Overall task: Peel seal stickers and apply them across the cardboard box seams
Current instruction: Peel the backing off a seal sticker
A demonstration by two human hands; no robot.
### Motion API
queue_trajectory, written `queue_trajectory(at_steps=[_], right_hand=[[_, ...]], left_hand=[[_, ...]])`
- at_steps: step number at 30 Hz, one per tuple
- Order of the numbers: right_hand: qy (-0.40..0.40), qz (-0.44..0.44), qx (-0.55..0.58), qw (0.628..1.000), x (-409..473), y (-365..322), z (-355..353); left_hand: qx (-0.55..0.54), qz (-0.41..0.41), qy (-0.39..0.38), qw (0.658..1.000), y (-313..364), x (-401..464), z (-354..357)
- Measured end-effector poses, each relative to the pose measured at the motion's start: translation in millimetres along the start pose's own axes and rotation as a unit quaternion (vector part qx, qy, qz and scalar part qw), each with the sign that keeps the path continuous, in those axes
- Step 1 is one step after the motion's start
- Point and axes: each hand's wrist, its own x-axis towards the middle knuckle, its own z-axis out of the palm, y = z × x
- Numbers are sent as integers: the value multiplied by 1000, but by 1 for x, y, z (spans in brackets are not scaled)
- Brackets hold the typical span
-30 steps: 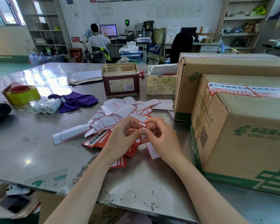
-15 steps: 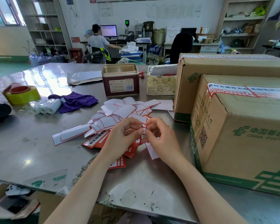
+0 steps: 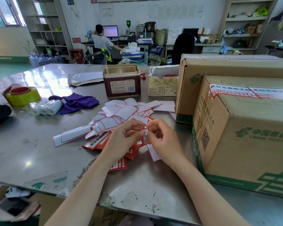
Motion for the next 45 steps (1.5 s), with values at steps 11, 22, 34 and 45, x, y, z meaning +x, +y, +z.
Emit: queue_trajectory(at_steps=[11, 22, 34, 45], right_hand=[[1, 6, 7, 1000, -2, -1, -2], [-3, 10, -9, 1000, -1, -2, -2], [19, 5, -49, 999, 1, 1, 0], [21, 26, -59, 998, 0, -1, -3]], left_hand=[[-2, 1, 9, 1000, 2, -2, 0], [142, 48, 48, 988, -13, 3, 1], [98, 50, 22, 994, -6, 0, 1], [59, -13, 59, 996, -5, 1, 4]])
